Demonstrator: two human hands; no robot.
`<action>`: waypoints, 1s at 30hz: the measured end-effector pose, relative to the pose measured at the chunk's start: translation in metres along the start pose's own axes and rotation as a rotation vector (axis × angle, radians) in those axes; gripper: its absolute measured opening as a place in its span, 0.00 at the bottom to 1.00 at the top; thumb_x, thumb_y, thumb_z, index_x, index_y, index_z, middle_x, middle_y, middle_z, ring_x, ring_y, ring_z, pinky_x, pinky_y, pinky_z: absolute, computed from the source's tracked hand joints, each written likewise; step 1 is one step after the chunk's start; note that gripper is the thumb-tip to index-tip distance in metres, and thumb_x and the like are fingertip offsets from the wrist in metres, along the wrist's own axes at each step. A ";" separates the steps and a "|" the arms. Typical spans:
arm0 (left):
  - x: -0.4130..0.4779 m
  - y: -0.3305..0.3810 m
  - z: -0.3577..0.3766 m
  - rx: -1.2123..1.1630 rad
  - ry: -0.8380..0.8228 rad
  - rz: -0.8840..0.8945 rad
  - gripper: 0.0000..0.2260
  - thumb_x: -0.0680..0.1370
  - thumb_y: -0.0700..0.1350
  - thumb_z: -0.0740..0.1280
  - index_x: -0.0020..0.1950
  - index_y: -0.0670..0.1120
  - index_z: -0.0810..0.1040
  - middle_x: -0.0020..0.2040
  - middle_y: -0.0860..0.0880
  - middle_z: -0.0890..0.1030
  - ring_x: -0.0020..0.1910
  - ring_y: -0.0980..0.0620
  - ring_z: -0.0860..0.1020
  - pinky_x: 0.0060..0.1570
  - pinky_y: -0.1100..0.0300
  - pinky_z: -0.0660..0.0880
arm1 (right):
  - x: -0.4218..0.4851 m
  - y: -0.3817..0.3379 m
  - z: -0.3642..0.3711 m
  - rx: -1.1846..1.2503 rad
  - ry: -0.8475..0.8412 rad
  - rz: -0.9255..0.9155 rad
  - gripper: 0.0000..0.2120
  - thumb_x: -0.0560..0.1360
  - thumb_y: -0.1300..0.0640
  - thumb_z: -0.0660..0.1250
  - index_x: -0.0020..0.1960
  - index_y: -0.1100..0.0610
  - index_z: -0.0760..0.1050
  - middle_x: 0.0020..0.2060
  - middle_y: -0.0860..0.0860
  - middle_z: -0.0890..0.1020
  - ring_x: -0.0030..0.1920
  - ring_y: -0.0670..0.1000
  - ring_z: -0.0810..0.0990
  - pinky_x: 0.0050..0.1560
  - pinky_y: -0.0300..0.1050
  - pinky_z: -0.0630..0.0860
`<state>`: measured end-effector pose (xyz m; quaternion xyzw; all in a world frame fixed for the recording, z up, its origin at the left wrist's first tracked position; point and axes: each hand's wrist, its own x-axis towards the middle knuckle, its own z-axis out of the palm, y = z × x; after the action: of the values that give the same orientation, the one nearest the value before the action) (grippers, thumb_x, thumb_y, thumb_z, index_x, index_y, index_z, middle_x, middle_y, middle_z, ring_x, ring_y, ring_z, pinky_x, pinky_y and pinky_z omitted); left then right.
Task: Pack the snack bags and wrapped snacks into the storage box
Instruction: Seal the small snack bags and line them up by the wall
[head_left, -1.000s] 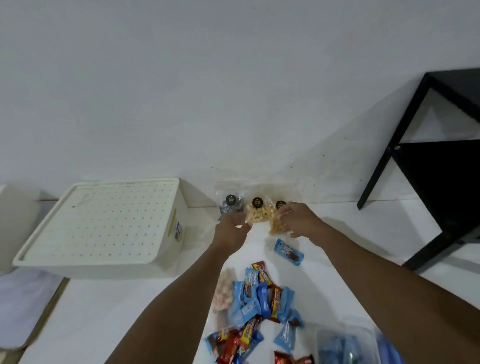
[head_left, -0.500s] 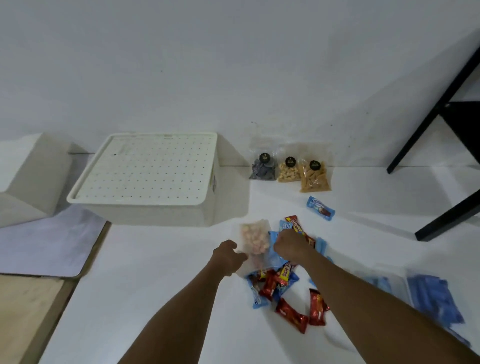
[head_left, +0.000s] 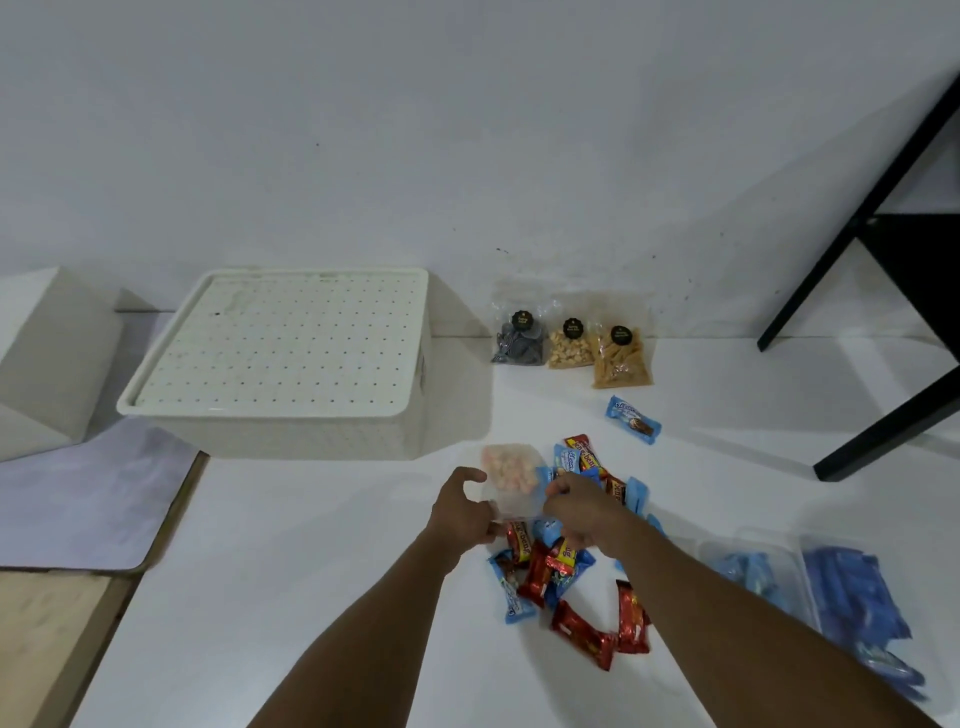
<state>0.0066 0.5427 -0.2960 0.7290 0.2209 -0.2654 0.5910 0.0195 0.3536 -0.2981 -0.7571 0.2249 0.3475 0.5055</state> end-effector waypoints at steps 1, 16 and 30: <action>-0.001 0.004 0.000 -0.033 0.001 0.005 0.13 0.77 0.33 0.63 0.59 0.47 0.70 0.43 0.39 0.80 0.34 0.43 0.81 0.40 0.54 0.77 | -0.002 -0.002 -0.001 0.019 -0.011 0.001 0.04 0.78 0.65 0.61 0.49 0.57 0.69 0.39 0.56 0.69 0.28 0.51 0.67 0.29 0.41 0.64; -0.026 0.132 -0.032 -0.290 -0.146 0.168 0.16 0.72 0.29 0.61 0.56 0.36 0.81 0.50 0.39 0.83 0.50 0.42 0.82 0.56 0.52 0.80 | -0.061 -0.106 -0.081 0.287 -0.082 -0.367 0.11 0.74 0.66 0.70 0.56 0.63 0.80 0.45 0.56 0.86 0.47 0.53 0.83 0.48 0.47 0.76; -0.073 0.228 -0.023 -0.050 0.028 0.664 0.06 0.75 0.45 0.75 0.48 0.43 0.85 0.36 0.50 0.81 0.36 0.56 0.77 0.37 0.64 0.75 | -0.141 -0.169 -0.125 0.115 0.306 -0.733 0.06 0.74 0.58 0.74 0.45 0.61 0.80 0.33 0.58 0.84 0.28 0.50 0.79 0.28 0.40 0.72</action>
<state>0.0988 0.5184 -0.0749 0.7501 -0.0142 -0.0430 0.6598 0.0813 0.3029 -0.0579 -0.8006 0.0317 0.0145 0.5981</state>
